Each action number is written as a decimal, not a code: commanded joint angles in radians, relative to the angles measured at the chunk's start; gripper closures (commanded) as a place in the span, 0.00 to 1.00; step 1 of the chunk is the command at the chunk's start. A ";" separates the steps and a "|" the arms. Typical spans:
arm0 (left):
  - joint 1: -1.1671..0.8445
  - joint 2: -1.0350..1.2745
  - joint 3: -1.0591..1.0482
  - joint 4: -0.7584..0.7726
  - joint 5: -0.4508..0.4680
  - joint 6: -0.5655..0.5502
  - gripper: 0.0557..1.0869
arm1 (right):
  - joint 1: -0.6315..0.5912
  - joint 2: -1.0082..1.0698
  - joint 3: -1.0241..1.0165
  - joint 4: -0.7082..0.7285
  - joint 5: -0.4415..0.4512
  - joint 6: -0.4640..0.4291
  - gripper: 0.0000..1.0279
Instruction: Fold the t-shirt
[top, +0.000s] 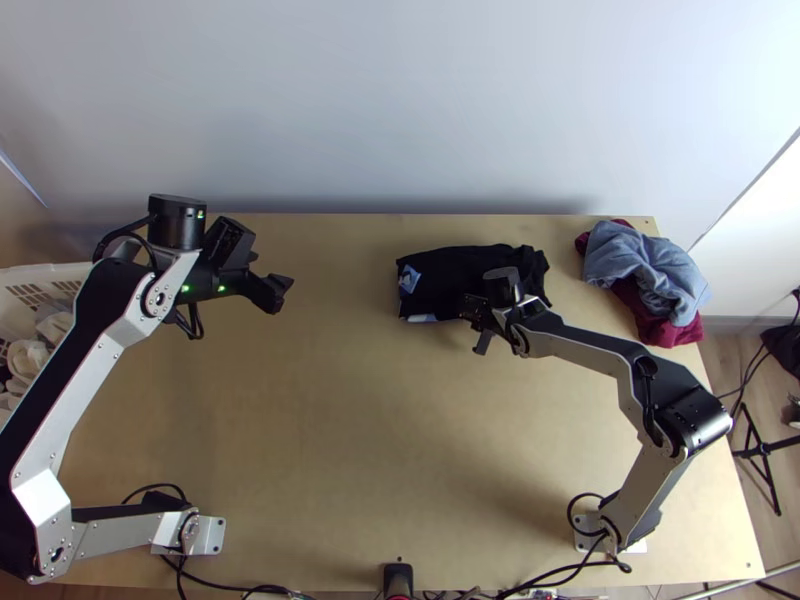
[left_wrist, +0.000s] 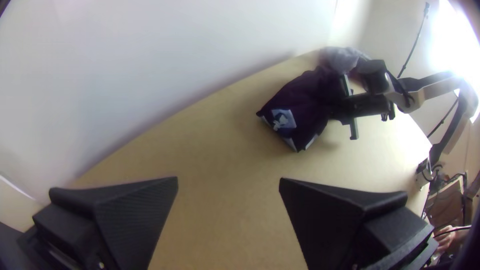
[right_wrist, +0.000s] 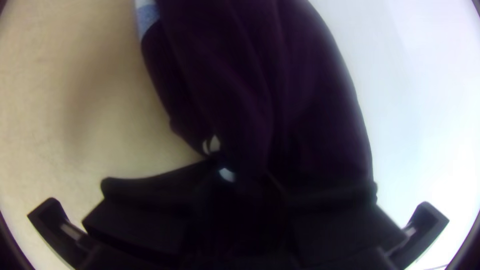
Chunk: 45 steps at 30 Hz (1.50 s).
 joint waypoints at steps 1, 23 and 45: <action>0.007 -0.012 -0.017 -0.001 0.000 -0.001 0.05 | 0.005 -0.029 0.031 0.031 0.028 0.068 0.97; 0.036 -0.059 -0.081 0.007 0.000 0.002 0.05 | -0.153 -0.432 0.157 -0.030 0.098 0.273 0.97; 0.106 -0.139 -0.199 0.076 -0.020 0.014 0.05 | -0.813 -0.532 0.225 -0.027 -0.090 0.264 0.97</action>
